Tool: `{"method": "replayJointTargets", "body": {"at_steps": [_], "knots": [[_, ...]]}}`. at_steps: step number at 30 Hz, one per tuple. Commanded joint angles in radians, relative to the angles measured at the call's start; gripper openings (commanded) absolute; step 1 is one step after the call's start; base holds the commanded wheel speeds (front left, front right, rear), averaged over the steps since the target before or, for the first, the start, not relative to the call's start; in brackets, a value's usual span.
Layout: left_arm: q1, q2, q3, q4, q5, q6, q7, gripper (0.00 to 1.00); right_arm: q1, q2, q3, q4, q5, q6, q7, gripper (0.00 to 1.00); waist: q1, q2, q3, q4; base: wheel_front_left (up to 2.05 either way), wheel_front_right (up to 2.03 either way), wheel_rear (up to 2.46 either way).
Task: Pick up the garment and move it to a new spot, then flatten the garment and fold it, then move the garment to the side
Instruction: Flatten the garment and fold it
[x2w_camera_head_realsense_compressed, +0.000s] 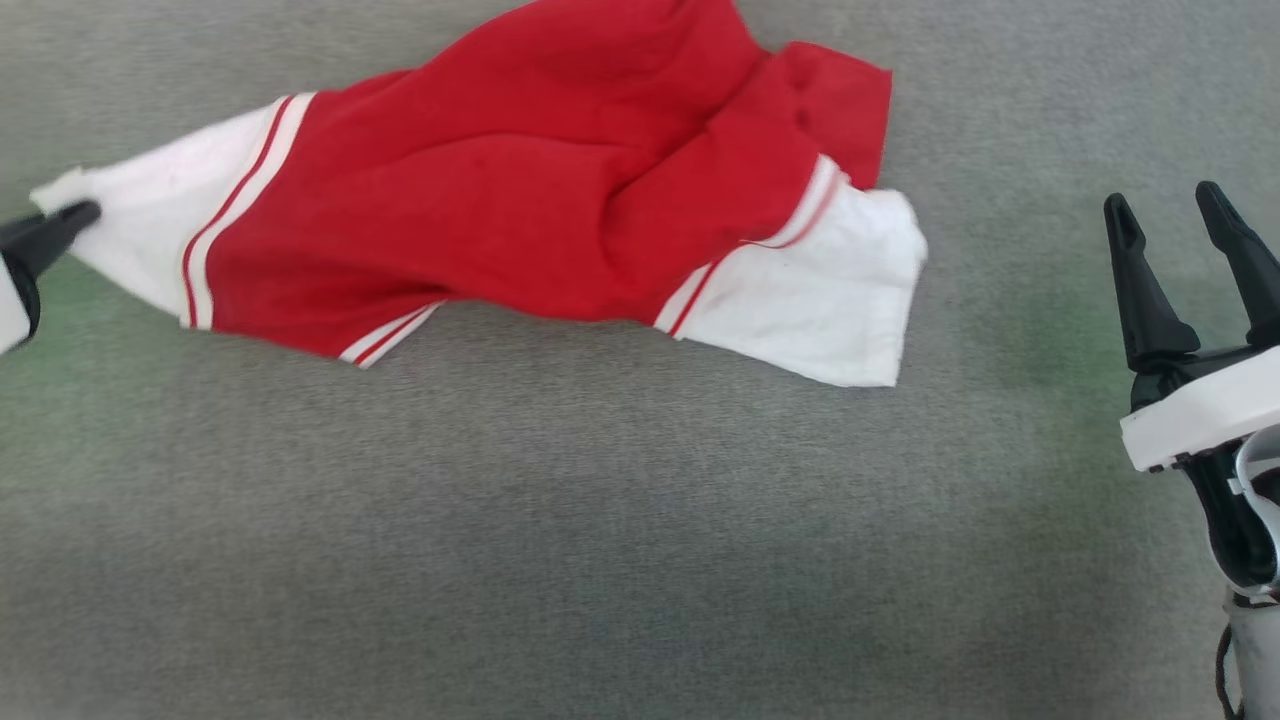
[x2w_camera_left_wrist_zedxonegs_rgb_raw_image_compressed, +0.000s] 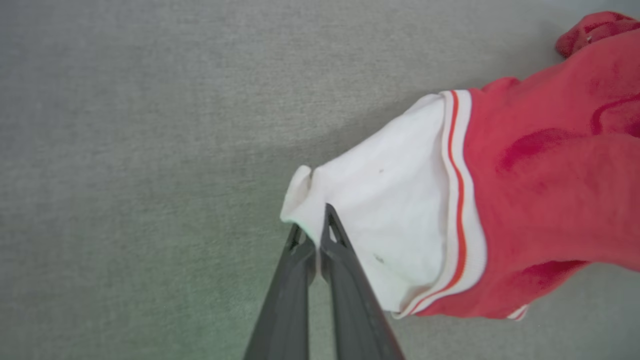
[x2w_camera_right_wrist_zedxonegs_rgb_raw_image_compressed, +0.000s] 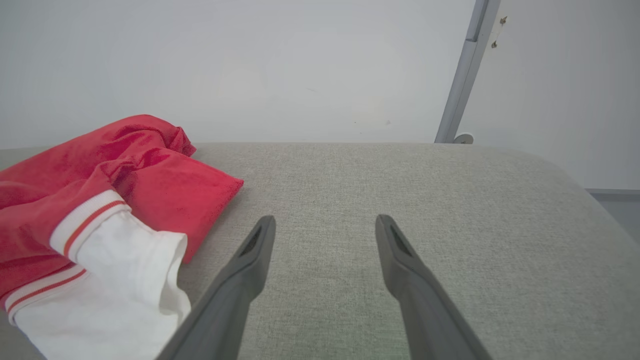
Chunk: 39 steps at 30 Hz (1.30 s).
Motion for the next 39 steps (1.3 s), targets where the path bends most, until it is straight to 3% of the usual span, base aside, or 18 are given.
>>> {"method": "replayJointTargets", "body": {"at_steps": [1,6,7,8,9,20,25,33,39], "knots": [[0.029,-0.001,-0.005,0.013,-0.002,0.001,-0.022,0.00,0.015,-0.004,-0.006,-0.010,-0.006,0.000,0.012,1.00,0.0000,0.0000,-0.015,0.023,0.00,0.00,0.00],[0.070,-0.050,-0.008,0.070,0.017,0.001,-0.106,0.02,0.024,-0.028,0.003,-0.040,-0.006,0.000,0.063,1.00,0.0000,0.0000,-0.021,0.038,0.00,0.00,0.00],[0.068,-0.060,-0.007,0.078,0.025,0.001,-0.125,0.22,0.028,-0.034,0.007,-0.045,-0.005,0.000,0.075,1.00,0.0000,0.0000,-0.023,0.040,0.00,0.00,0.00],[0.068,-0.069,-0.004,0.086,0.032,0.001,-0.146,0.49,0.031,-0.042,0.012,-0.051,-0.005,0.000,0.087,1.00,0.0000,0.0000,-0.026,0.043,0.00,0.00,0.00],[0.069,-0.078,-0.003,0.094,0.038,0.001,-0.164,1.00,0.033,-0.052,0.019,-0.056,-0.004,0.000,0.101,1.00,0.0000,0.0000,-0.030,0.045,0.00,0.00,0.00],[0.188,-0.136,0.003,0.124,0.130,0.001,-0.513,1.00,0.059,-0.216,0.148,-0.107,0.083,0.000,0.364,1.00,0.0000,0.0000,-0.076,0.092,0.00,0.00,0.00],[0.256,-0.172,0.053,0.076,0.196,0.042,-0.566,1.00,0.062,-0.291,0.193,-0.138,0.131,0.000,0.487,1.00,0.0000,0.0000,-0.085,0.128,0.00,0.00,0.00],[0.556,-0.363,0.465,-0.181,0.539,0.187,-0.569,1.00,0.010,-0.390,0.225,-0.196,0.215,0.000,0.711,1.00,0.0000,0.0000,-0.067,0.222,0.00,0.00,0.00],[0.767,-0.529,0.682,-0.320,0.809,0.218,-0.569,1.00,-0.045,-0.410,0.246,-0.182,0.265,0.000,0.843,1.00,0.0000,0.0000,-0.038,0.291,0.00,0.00,0.00]]}}
